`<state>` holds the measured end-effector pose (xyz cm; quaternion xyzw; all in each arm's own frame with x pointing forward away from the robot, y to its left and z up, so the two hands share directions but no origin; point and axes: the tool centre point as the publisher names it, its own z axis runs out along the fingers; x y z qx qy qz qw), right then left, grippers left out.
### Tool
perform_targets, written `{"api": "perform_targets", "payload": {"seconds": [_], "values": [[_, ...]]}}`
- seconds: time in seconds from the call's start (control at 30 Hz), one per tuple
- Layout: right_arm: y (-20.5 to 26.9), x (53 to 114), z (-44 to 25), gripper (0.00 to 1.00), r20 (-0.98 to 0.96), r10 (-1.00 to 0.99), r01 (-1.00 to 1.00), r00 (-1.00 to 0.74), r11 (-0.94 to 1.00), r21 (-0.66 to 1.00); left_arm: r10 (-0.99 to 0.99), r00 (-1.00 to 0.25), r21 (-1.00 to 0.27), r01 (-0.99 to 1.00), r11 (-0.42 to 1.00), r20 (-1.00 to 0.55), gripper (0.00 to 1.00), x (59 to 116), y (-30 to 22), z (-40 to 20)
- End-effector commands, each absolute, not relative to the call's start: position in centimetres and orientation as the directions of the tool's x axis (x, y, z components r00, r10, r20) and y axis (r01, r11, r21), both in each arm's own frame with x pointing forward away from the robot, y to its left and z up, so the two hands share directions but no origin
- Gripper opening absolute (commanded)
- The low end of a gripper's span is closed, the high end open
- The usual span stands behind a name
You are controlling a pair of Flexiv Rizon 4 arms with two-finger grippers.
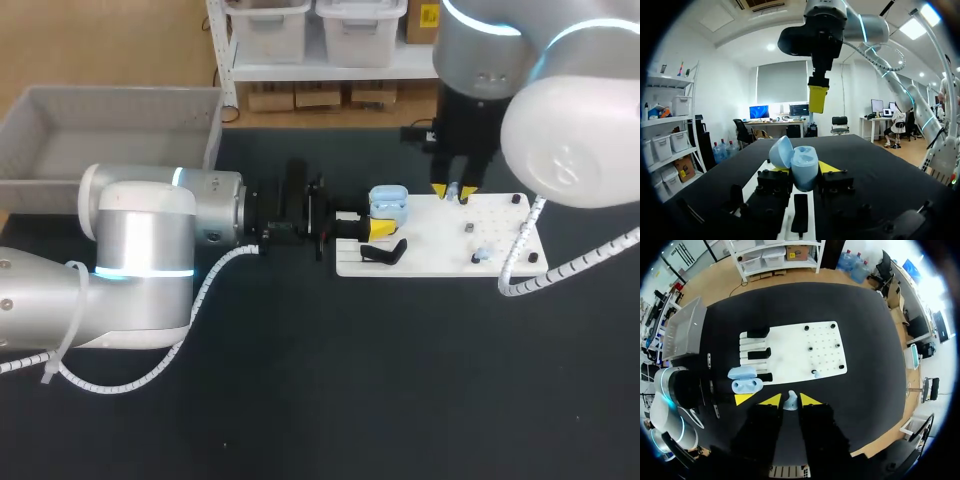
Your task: Pick up each earbud case from the left stands, insert the matching earbuds, close the lid, and place the case in the box.
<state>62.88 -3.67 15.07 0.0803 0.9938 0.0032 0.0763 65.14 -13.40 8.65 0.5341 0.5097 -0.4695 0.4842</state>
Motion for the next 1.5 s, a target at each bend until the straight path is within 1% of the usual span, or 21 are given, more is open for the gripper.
{"api": "perform_targets", "payload": {"seconds": [0.03,0.3,0.6,0.83,1.5], "values": [[-3.7,62.8,15.1,0.00,-0.154,0.161,0.160,-0.975,0.987,0.019,0.087,0.042,0.041,0.999,-0.007,-0.995,0.00,65.1,-13.4,8.6],[-1.8,62.9,15.8,0.00,-0.211,0.166,0.167,-0.963,0.986,0.013,0.087,0.042,0.041,0.999,-0.007,-0.995,0.00,65.1,-13.4,8.6],[0.3,63.3,15.7,0.00,-0.198,0.212,0.212,-0.957,0.977,0.020,0.087,0.042,0.041,0.999,-0.007,-0.995,0.00,65.1,-13.4,8.6],[0.5,63.2,15.6,0.00,-0.181,0.225,0.224,-0.957,0.974,0.028,0.087,0.042,0.041,0.999,-0.007,-0.995,0.00,65.1,-13.4,8.6],[1.4,63.0,14.9,0.00,-0.171,0.236,0.234,-0.957,0.972,0.031,0.107,0.116,0.118,0.993,0.014,-0.987,0.00,64.4,-13.8,9.0]]}}
